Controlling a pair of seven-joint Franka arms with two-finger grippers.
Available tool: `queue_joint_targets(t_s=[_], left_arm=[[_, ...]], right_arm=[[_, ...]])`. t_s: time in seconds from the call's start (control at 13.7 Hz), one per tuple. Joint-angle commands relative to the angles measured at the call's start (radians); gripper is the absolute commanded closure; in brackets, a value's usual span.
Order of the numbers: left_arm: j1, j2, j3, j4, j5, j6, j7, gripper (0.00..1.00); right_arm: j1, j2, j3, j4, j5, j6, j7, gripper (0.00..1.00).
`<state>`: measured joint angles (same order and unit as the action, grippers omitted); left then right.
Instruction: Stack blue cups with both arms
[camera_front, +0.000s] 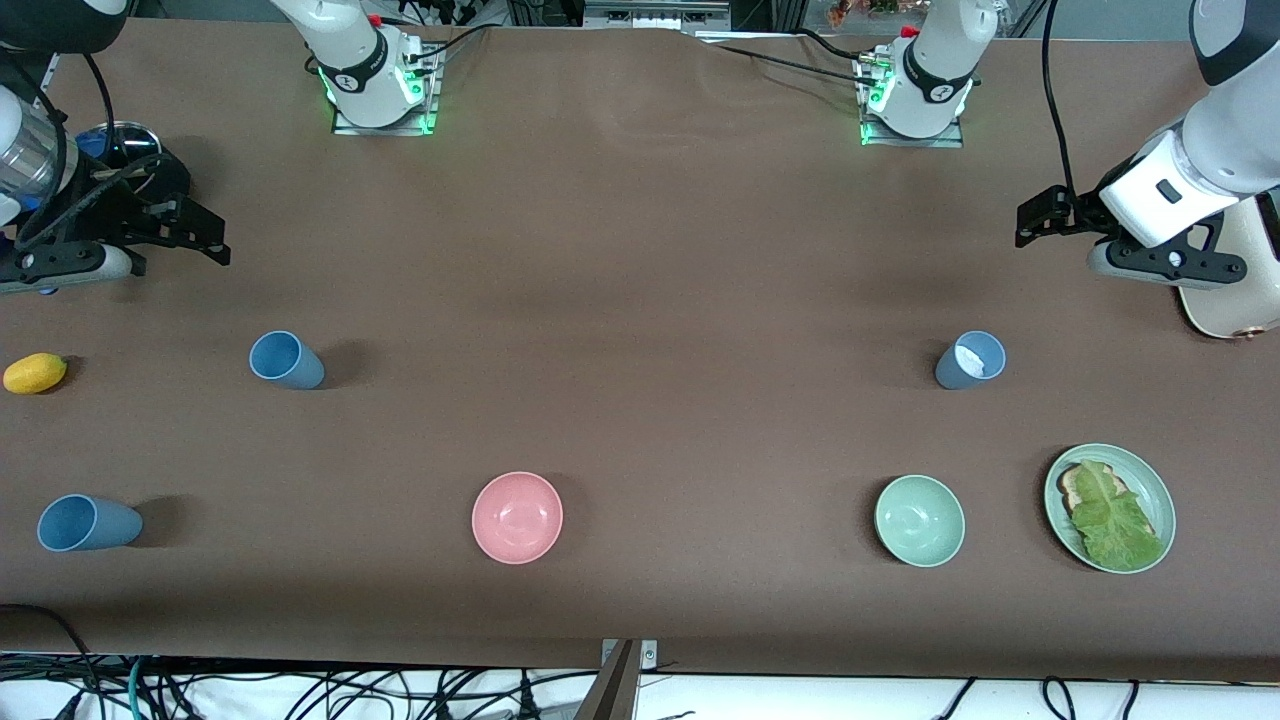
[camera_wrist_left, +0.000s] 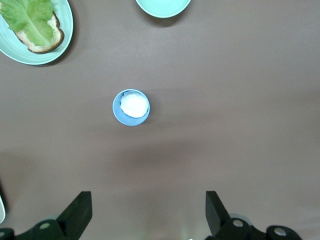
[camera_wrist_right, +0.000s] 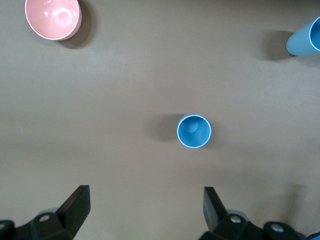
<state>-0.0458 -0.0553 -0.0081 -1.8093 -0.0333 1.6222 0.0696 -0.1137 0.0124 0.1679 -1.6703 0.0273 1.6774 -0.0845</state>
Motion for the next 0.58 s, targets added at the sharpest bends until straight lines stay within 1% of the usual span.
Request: queue_joint_targets(t_s=[0.0,0.51], left_arm=[[0.003,0.005,-0.001,0.019,-0.016,-0.024,0.01,0.0],[0.003,0.005,-0.003,0.019,-0.016,-0.024,0.01,0.0]], right_arm=[[0.005,0.021,-0.001,0.038,-0.012,-0.025,-0.001,0.0],[0.005,0.02,-0.001,0.027,-0.012,-0.033,-0.003,0.0]])
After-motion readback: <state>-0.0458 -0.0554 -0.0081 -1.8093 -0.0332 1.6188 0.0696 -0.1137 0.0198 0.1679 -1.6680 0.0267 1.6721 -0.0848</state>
